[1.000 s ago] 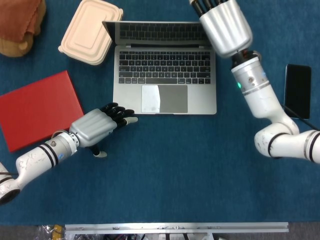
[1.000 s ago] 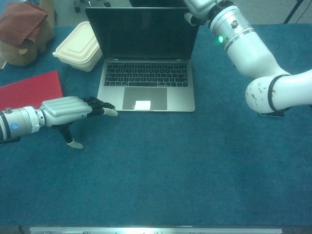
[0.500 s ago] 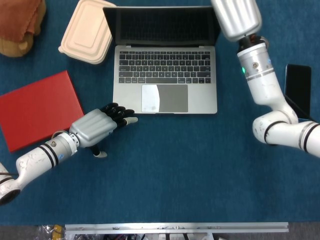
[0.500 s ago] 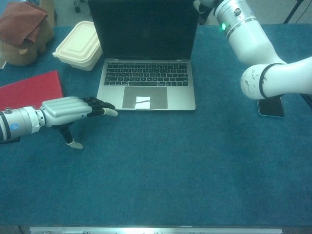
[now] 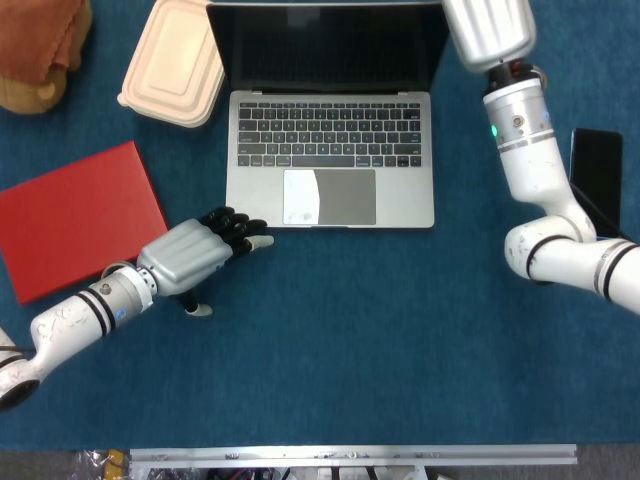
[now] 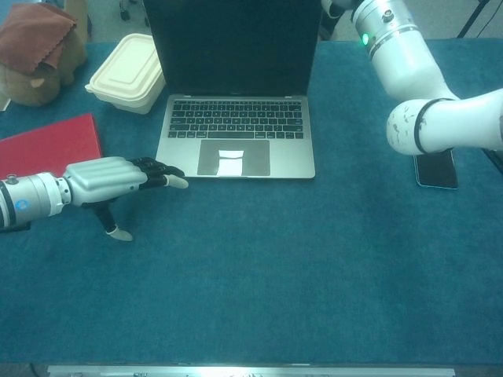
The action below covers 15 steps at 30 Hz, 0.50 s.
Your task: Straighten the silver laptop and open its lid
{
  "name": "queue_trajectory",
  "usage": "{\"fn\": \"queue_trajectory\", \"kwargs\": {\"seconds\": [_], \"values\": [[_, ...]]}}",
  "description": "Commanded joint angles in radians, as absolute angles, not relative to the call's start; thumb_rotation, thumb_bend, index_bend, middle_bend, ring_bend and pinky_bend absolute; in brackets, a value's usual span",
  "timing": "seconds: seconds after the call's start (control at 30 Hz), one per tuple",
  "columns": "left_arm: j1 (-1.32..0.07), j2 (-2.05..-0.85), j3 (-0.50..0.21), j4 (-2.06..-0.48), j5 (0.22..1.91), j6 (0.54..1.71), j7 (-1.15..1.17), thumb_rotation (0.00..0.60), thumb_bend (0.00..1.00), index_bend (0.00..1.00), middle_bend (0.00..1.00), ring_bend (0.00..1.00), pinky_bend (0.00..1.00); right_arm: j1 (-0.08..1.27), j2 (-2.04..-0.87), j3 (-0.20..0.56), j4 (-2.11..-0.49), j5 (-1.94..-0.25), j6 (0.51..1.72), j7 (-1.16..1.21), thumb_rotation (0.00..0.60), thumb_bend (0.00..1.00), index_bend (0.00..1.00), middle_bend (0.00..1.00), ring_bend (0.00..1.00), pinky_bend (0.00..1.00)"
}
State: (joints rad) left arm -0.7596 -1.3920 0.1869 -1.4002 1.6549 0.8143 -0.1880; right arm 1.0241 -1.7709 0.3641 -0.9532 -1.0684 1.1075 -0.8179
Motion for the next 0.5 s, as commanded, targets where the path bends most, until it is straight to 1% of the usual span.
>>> {"fn": "queue_trajectory", "kwargs": {"seconds": [0.03, 0.23, 0.5], "values": [[-0.759, -1.388, 0.186, -1.405, 1.654, 0.816, -0.185, 0.6, 0.14, 0.03, 0.0, 0.0, 0.0, 1.023, -1.768, 0.363, -0.964, -1.076, 1.111, -0.799, 0.6, 0.24, 0.0, 0.09, 0.0, 0.04], [-0.756, -1.358, 0.182, -1.431, 1.653, 0.831, -0.167, 0.6, 0.14, 0.03, 0.0, 0.0, 0.0, 1.0, -1.721, 0.362, -1.078, -1.107, 1.137, -0.74, 0.6, 0.23, 0.0, 0.09, 0.0, 0.04], [-0.728, -1.262, 0.163, -1.532, 1.636, 0.899, -0.108, 0.6, 0.14, 0.03, 0.0, 0.0, 0.0, 0.919, -1.588, 0.345, -1.333, -1.137, 1.202, -0.712, 0.6, 0.24, 0.0, 0.09, 0.0, 0.04]]}}
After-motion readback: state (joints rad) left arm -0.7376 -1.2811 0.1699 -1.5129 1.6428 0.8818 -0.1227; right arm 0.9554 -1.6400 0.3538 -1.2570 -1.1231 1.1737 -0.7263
